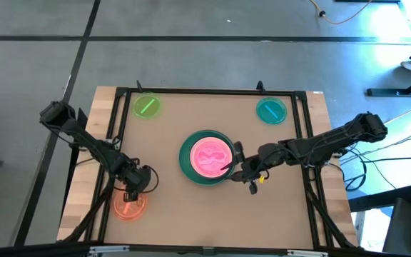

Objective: Stack plastic plates
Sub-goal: Stack the transparent orange plate on top of the transparent pink plate

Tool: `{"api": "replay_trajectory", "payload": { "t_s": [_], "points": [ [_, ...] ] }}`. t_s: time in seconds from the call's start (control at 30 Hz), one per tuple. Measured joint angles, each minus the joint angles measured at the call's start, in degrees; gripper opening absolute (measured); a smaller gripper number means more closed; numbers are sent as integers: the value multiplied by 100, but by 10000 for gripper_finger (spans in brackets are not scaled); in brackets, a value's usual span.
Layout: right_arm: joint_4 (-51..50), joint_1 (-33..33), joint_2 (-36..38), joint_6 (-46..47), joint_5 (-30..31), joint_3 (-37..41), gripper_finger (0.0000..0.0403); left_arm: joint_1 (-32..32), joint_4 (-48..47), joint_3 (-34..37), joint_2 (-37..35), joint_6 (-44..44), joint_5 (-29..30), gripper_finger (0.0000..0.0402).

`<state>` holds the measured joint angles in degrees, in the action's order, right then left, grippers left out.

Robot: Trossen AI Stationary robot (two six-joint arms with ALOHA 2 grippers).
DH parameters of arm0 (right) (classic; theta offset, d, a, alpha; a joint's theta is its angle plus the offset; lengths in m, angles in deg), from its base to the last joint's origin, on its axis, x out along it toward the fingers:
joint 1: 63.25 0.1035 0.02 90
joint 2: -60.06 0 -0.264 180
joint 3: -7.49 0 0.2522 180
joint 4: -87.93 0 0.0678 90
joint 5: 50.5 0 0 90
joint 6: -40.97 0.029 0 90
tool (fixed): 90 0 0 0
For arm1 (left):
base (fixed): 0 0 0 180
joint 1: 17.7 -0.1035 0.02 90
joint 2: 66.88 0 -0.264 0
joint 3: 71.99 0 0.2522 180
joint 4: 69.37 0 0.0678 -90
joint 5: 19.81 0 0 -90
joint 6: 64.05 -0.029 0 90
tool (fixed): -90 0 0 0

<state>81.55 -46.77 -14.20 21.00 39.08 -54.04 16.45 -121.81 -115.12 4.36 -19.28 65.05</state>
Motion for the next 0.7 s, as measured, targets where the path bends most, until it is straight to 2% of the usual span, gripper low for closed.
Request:
{"api": "replay_trajectory", "payload": {
  "t_s": [0.17,0.47,0.7],
  "points": [
    [10,-1,1,-2,1,0,145,-2,38,16,2,3,8,83],
    [23,0,2,-4,1,0,145,-2,126,23,-5,308,-6,6],
    [23,1,3,-4,1,0,145,0,249,12,-11,609,-97,3]
  ]
}}
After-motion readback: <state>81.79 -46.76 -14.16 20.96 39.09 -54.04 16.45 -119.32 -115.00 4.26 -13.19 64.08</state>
